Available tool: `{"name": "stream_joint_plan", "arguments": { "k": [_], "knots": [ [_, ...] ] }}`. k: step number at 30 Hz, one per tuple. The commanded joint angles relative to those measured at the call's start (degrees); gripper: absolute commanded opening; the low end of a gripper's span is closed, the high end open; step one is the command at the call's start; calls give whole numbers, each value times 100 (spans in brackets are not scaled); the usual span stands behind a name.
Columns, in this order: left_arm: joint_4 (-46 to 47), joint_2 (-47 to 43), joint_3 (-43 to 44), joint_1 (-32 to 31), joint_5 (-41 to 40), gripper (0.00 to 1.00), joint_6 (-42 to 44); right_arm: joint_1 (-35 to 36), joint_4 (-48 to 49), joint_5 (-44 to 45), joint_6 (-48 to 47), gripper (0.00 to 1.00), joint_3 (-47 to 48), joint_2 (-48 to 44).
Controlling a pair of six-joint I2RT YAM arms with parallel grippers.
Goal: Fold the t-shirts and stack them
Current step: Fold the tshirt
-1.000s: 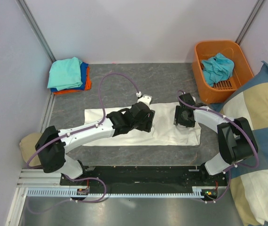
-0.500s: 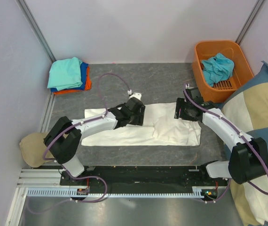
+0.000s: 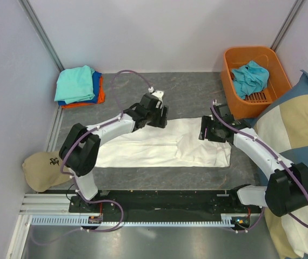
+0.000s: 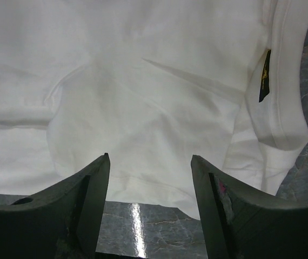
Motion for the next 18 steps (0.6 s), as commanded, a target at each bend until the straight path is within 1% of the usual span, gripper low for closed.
{"name": "stream_joint_plan", "arguments": {
  "k": [1, 2, 3, 4, 5, 7, 8, 10, 11, 12, 14, 16, 18],
  "knots": [
    [444, 604, 1066, -10, 1014, 82, 1501, 24, -94, -44, 127, 70, -132, -381],
    [296, 780, 1494, -10, 1119, 96, 1825, 33, -112, -52, 144, 71, -149, -460],
    [181, 956, 1751, 25, 1216, 99, 1915, 33, -138, -52, 170, 71, -167, -495],
    [67, 1141, 2014, 51, 1312, 100, 2168, 33, -156, -78, 171, 71, -176, -539],
    [-291, 1577, 2609, 78, 1644, 100, 2432, 33, -173, -96, 188, 71, -184, -618],
    [-592, 2001, 3175, 157, 2041, 100, 2635, 33, -200, -123, 188, 71, -184, -689],
    [-724, 2378, 3708, 174, 2426, 100, 2863, 33, -235, -131, 188, 71, -193, -741],
    [-1111, 2784, 4221, 175, 2622, 100, 3040, 33, -279, -149, 188, 71, -185, -786],
    [-1234, 2960, 4702, 175, 2771, 100, 3206, 33, -314, -166, 180, 71, -184, -829],
    [-1522, 3310, 4924, 175, 2824, 100, 3277, 33, -340, -175, 179, 71, -184, -847],
    [-1770, 3611, 5450, 183, 3017, 99, 3444, 33, -393, -175, 180, 72, -184, -917],
    [-1999, 3858, 5655, 192, 3141, 97, 3515, 33, -419, -167, 188, 72, -176, -944],
    [-2009, 3876, 5621, 192, 3325, 95, 3498, 24, -437, -158, 188, 72, -176, -979]
  ]
}}
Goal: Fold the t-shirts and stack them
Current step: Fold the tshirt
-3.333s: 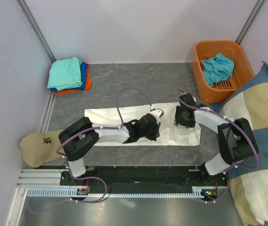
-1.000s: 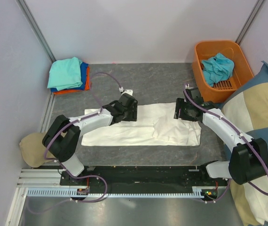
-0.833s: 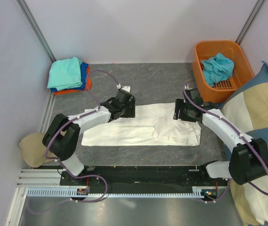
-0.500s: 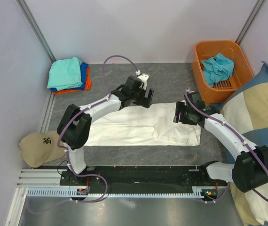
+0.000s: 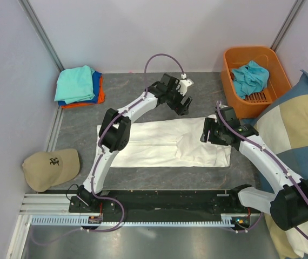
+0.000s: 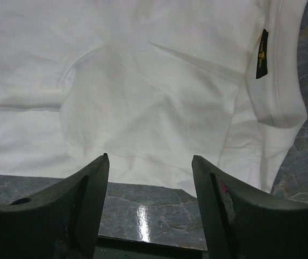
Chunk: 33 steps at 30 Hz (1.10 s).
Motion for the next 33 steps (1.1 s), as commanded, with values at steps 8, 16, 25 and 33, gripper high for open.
{"name": "stream_joint_plan", "arguments": {
  "k": [8, 16, 25, 33],
  "knots": [
    [-755, 176, -24, 9, 1305, 86, 442, 5, -59, -14, 97, 72, 45, -52],
    [-764, 193, -244, 0, 1815, 82, 354, 13, -59, 21, 105, 72, 19, -52],
    [-772, 404, -113, -35, 1841, 45, 205, 22, -85, 48, 105, 73, 1, -87],
    [-772, 527, -7, -44, 1833, 2, 82, 13, -103, 109, 114, 73, -43, -122]
  ]
}}
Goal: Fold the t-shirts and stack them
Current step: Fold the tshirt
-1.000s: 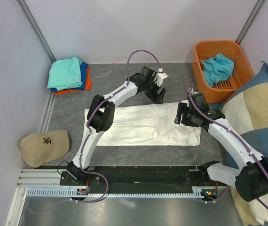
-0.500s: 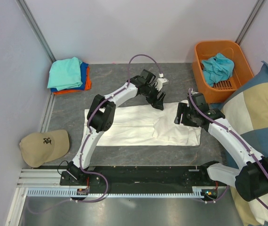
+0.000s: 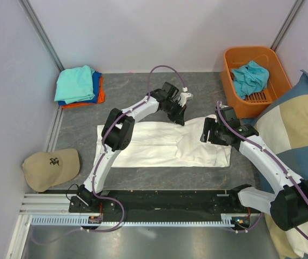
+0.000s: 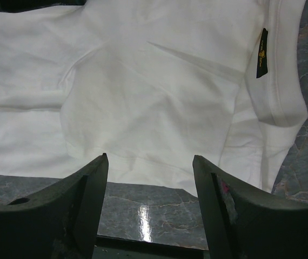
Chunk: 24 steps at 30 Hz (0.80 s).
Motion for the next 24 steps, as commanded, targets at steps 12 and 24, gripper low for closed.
{"name": "stream_joint_plan", "arguments": {
  "k": [12, 24],
  "knots": [
    [242, 325, 710, 199, -1323, 2, -1306, 13, -59, 114, 86, 73, -67, -69],
    [972, 27, 272, 1561, -2404, 2, -3812, 22, -68, 96, 95, 73, -32, -52]
  ]
}}
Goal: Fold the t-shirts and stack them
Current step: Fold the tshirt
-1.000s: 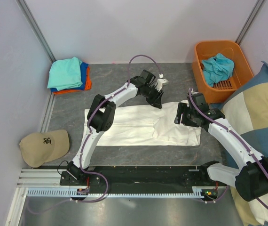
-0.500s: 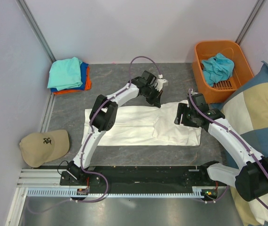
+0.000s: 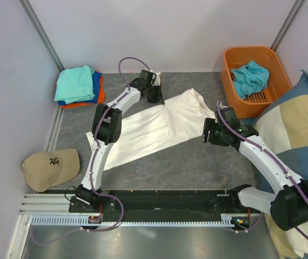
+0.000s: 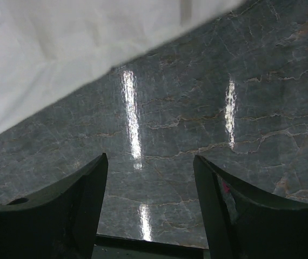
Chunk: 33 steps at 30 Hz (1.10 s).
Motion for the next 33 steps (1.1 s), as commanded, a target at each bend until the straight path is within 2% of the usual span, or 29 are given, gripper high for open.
{"name": "stream_joint_plan", "arguments": {
  "k": [1, 6, 10, 11, 12, 15, 16, 17, 22, 24, 29, 31, 33],
  "knots": [
    [616, -251, -271, 746, -917, 2, -1467, 13, -46, 83, 92, 73, -8, -52],
    [1117, -594, -1027, 1336, -1269, 2, -2821, 22, -28, 92, 110, 73, -25, -52],
    [1241, -796, -1142, 1653, -1577, 2, -3052, 22, -2, 74, 154, 73, -86, -69],
    [1241, -797, -1116, 1688, -1534, 7, -3025, 22, 42, 57, 163, 73, -104, -61],
    [1241, -832, -1098, 1723, -1533, 14, -2999, 31, 68, 5, 163, 73, -174, -52],
    [1250, -1025, -1133, 1759, -1612, 52, -2832, 40, 235, -127, 233, 73, -341, 1],
    [1241, -1182, -1220, 1767, -1673, 93, -2753, 48, 409, -311, 268, 73, -402, 10],
    [1250, -1297, -1282, 1767, -1726, 100, -2709, 92, 489, -399, 355, 73, -525, 27],
    [1530, -2184, -2063, 1767, -1954, 100, -2410, 478, 1244, -848, 821, 74, -807, 203],
    [1610, -2702, -2301, 1767, -2034, 100, -2314, 891, 1412, -831, 1093, 76, -807, 369],
    [1681, -3906, -3390, 1794, -2298, 100, -2058, 2014, 2167, -375, 1963, 77, -772, 738],
    [1795, -4565, -4005, 1794, -2333, 100, -2023, 2288, 2684, -217, 2665, 77, -877, 905],
    [1664, -5187, -4531, 1803, -2533, 100, -2127, 2806, 3029, 432, 3254, 75, -974, 1028]
  ]
}}
